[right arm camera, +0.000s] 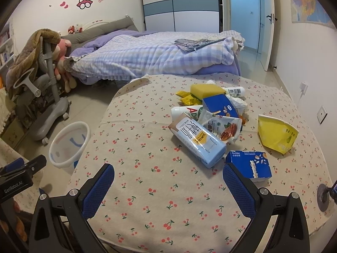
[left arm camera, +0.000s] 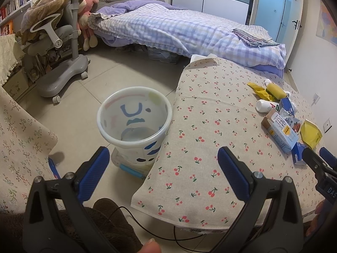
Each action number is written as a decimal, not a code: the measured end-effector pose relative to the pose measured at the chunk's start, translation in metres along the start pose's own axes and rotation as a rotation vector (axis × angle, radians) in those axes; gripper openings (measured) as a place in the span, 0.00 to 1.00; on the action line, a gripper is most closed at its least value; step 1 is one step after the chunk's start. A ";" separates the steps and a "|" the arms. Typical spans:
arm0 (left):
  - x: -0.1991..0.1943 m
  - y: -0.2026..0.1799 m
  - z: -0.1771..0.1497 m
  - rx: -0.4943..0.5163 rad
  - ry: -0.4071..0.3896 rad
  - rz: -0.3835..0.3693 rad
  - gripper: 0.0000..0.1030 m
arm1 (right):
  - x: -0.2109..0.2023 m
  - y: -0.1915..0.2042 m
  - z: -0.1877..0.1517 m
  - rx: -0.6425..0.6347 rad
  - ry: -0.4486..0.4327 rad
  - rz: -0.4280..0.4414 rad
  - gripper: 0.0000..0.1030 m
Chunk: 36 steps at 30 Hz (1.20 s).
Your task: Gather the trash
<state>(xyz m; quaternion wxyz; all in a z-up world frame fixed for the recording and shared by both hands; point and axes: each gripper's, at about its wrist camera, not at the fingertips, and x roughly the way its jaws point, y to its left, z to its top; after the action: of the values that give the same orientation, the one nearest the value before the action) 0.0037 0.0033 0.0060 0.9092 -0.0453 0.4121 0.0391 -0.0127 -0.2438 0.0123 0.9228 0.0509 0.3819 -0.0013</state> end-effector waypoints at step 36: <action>0.001 -0.004 -0.004 -0.001 -0.003 0.002 0.99 | 0.002 0.000 0.000 0.014 0.000 -0.002 1.00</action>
<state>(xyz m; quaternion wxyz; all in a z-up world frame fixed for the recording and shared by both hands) 0.0018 -0.0012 0.0028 0.9098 -0.0450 0.4106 0.0403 -0.0115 -0.2437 0.0104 0.9225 0.0570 0.3818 -0.0048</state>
